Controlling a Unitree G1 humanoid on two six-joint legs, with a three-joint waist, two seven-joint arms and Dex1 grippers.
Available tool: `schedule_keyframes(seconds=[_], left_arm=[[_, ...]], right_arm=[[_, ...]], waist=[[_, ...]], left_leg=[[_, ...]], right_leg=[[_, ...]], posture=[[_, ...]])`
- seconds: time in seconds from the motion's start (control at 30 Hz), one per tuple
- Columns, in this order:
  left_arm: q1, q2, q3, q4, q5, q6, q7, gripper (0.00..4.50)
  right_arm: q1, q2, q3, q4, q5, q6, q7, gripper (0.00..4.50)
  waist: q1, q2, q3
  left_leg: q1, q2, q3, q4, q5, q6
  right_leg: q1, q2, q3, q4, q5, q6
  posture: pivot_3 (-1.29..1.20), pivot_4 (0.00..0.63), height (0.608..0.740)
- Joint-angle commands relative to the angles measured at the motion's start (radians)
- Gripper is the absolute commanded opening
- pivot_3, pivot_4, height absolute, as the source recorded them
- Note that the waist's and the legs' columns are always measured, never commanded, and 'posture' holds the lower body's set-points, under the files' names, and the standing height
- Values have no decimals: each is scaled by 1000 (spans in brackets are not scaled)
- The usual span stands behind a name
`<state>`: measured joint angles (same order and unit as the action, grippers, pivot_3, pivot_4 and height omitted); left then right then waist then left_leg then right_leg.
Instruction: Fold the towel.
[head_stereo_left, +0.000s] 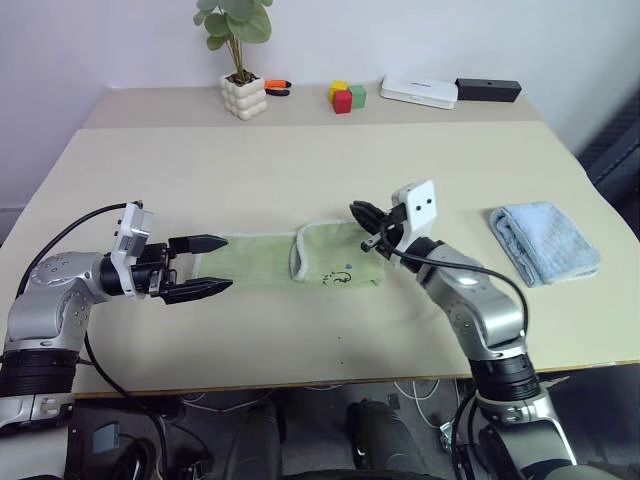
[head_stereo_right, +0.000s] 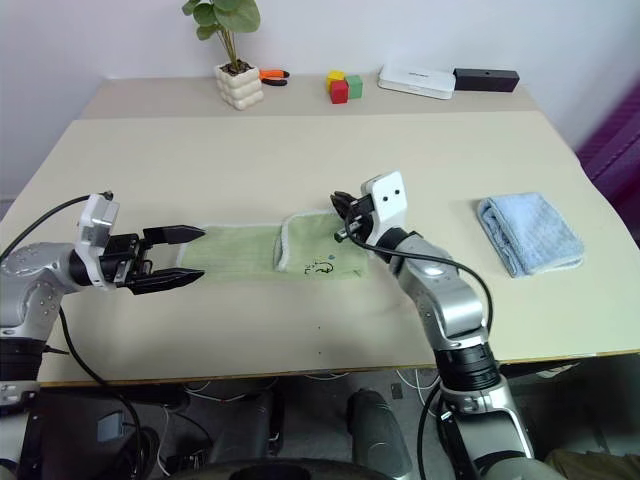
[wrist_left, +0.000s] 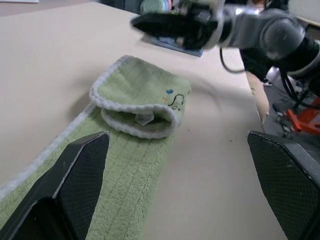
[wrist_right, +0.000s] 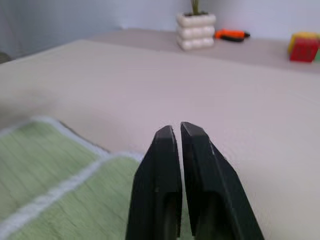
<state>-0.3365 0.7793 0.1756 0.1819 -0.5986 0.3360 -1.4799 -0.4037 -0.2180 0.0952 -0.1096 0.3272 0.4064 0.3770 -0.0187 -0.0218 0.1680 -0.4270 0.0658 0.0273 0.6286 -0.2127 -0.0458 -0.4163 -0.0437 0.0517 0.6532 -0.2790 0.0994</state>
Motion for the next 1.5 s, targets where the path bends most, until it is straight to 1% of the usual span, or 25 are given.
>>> schedule_keyframes(seconds=[0.03, 0.23, 0.4, 0.53, 0.67, 0.7, 0.8, 0.83, 1.0, 1.03, 1.1, 1.17, 1.27, 1.33, 1.37, 1.43, 1.5], left_arm=[[-2, 4, 16, -25, -7, -12, 3, 4500], [12, 7, 23, -38, -13, -7, 12, 4500], [13, -4, 23, -43, -19, -4, 23, 4500], [16, -16, 19, -48, -18, -6, 34, 4500], [21, -27, 23, -53, -8, -17, 55, 4500], [22, -28, 24, -54, -9, -14, 60, 4500], [28, -29, 34, -61, -20, 15, 90, 4500], [30, -28, 39, -64, -25, 33, 106, 4500], [20, 10, 76, -65, -89, 227, 194, 4500], [21, 15, 85, -71, -98, 252, 209, 4500], [20, 24, 108, -82, -125, 322, 255, 4500], [3, 8, 149, -86, -140, 330, 313, 4500], [-110, -6, 219, -35, -206, 433, 445, 4500], [-147, -8, 227, 1, -203, 481, 512, 4500], [-153, -8, 225, 12, -192, 501, 539, 4500], [-141, -14, 212, 16, -151, 554, 646, 4500], [-116, -56, 270, -36, -213, 688, 783, 4500]], right_arm=[[5, 48, 26, 71, -56, -138, 6, 37], [39, 33, 152, 235, -247, -333, 31, 37], [51, 45, 196, 316, -299, -363, 59, 37], [34, 55, 192, 340, -323, -372, 59, 37], [4, 50, 184, 350, -377, -381, 23, 37], [3, 52, 181, 339, -369, -378, 36, 37], [6, 62, 155, 269, -309, -341, 81, 849], [3, 66, 142, 244, -292, -325, 86, 1279], [-26, 5, 124, 74, -264, -260, 158, 3753], [-35, -7, 117, 42, -252, -240, 173, 4365], [-51, -28, 99, -19, -200, -196, 216, 4447], [-71, -49, 70, -51, -164, -163, 238, 4447], [-106, -96, 16, -74, -114, -110, 269, 4447], [-115, -142, 0, -92, -80, -82, 320, 4447], [-115, -161, -3, -102, -63, -66, 344, 4447], [-118, -211, 2, -113, -71, -86, 386, 4447], [-126, -247, -4, -138, -50, -67, 419, 4447]], waist=[[-1, 0, 0], [0, 0, 0], [-1, 0, 0], [-1, 0, 0], [-1, 0, 0], [-1, 0, 0], [-1, 0, 0], [-1, 0, 0], [-1, 0, 0], [-1, 0, 0], [1, 0, 0], [1, 0, 0], [10, -2, 1], [10, -2, 1], [7, -2, 1], [2, -1, 1], [-3, -1, 1]], left_leg=[[0, 0, 0, 0, 0, 0], [0, 0, 0, 0, 0, 0], [0, 0, 0, 0, 0, 0], [1, 0, 0, 0, 0, 0], [2, 0, 0, 1, 0, 0], [2, 0, 0, 1, 0, 0], [2, 0, 0, 1, 0, 0], [1, 0, 0, 1, 0, 0], [1, 0, 0, 1, 0, 0], [1, 0, 0, 1, 0, 0], [1, 0, 0, 1, 0, 0], [1, 0, 0, 1, 0, 0], [1, 0, -1, 2, 0, 0], [1, 0, -2, 3, 0, 0], [1, -1, -2, 3, 0, 0], [2, -1, -1, 1, 0, 0], [2, -1, -1, 1, 0, 0]], right_leg=[[0, 0, 0, 0, 1, 1], [0, 0, 0, 0, -1, -1], [0, 0, 0, 0, -1, -1], [1, 0, 0, 0, -1, -1], [2, 0, 0, 1, -1, -1], [2, 0, 0, 1, -1, -1], [2, 0, 0, 1, 0, 0], [2, 0, 0, 1, 0, 1], [1, 0, 0, 1, 1, 1], [1, 0, 0, 1, 1, 2], [1, 0, 0, 1, 1, 2], [1, 0, 0, 1, 1, 2], [2, 0, -1, 1, 1, 2], [3, -1, -2, 1, 1, 2], [3, -1, -2, 1, 1, 2], [3, -2, -1, 0, 1, 2], [3, -1, -1, 0, 1, 3]], posture=[[0, 150, 740], [0, 150, 740], [0, 150, 740], [0, 150, 740], [0, 150, 740], [0, 150, 740], [0, 150, 740], [0, 150, 740], [0, 150, 740], [0, 150, 740], [0, 150, 740], [0, 150, 740], [0, 150, 740], [0, 150, 740], [0, 150, 740], [0, 150, 740], [0, 150, 740]])
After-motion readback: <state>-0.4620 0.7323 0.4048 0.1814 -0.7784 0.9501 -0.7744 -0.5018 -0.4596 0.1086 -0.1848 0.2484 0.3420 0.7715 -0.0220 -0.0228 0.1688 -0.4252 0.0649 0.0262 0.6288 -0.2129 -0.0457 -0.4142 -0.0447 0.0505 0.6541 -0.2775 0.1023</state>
